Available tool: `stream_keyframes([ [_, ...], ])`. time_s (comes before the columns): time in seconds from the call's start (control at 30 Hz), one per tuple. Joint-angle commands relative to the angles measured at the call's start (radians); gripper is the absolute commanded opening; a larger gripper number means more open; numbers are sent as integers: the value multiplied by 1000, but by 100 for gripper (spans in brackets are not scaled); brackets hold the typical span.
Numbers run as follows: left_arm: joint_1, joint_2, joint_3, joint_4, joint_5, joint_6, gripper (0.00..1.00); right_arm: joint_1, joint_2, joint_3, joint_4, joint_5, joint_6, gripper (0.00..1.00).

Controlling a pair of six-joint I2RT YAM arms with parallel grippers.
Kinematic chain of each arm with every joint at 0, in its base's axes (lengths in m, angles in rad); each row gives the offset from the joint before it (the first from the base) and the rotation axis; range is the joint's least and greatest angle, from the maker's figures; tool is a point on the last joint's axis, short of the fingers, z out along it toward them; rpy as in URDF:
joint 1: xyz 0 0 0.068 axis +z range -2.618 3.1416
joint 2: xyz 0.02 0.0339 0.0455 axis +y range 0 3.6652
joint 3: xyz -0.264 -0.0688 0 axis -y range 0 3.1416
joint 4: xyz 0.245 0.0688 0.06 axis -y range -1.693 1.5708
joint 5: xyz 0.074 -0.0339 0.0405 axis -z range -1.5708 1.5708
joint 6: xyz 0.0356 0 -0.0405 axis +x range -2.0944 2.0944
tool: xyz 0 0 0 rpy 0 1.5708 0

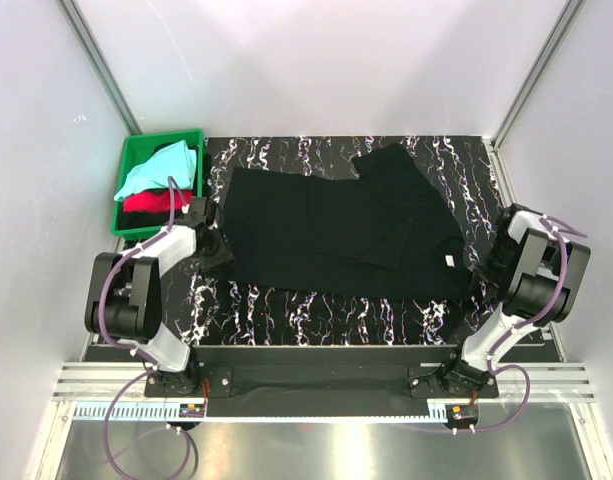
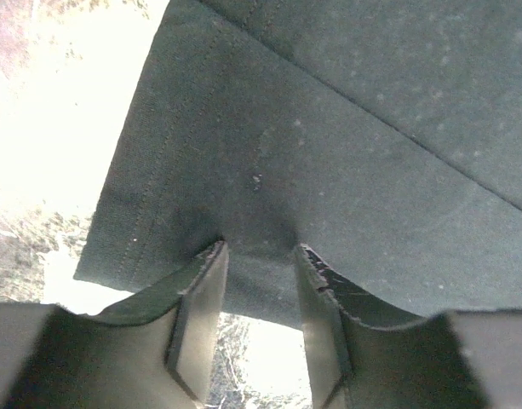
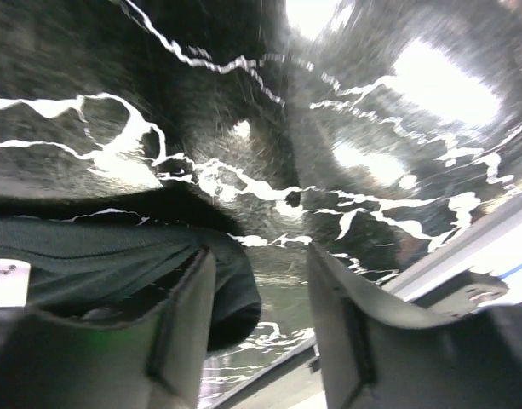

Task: Fold and stack the t-shirts
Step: Fold the tshirt

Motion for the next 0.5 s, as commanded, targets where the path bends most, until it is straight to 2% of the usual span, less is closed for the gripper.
stream_keyframes([
  [0.0, 15, -80, -35, -19, 7, 11, 46, -22, -54, 74, -4, 125, -76, 56],
  [0.13, 5, -200, -48, -56, 61, 11, 50, -7, -166, 120, -47, 22, -105, 61],
  [0.27, -11, -285, -47, -70, 90, 32, 50, 82, -232, 143, -53, -60, -160, 68],
  [0.3, -12, -298, -45, -71, 97, 43, 50, 142, -254, 140, -18, -100, -172, 69],
  [0.33, -15, -303, -42, -73, 105, 47, 50, 171, -262, 123, 17, -157, -177, 73],
  [0.37, -17, -308, -41, -70, 114, 49, 50, 206, -268, 111, 64, -306, -182, 73],
  [0.43, -18, -308, -38, -71, 124, 52, 49, 295, -249, 74, 199, -408, -128, 72],
  [0.47, -20, -306, -35, -73, 139, 55, 49, 314, -234, 60, 244, -520, -98, 70],
])
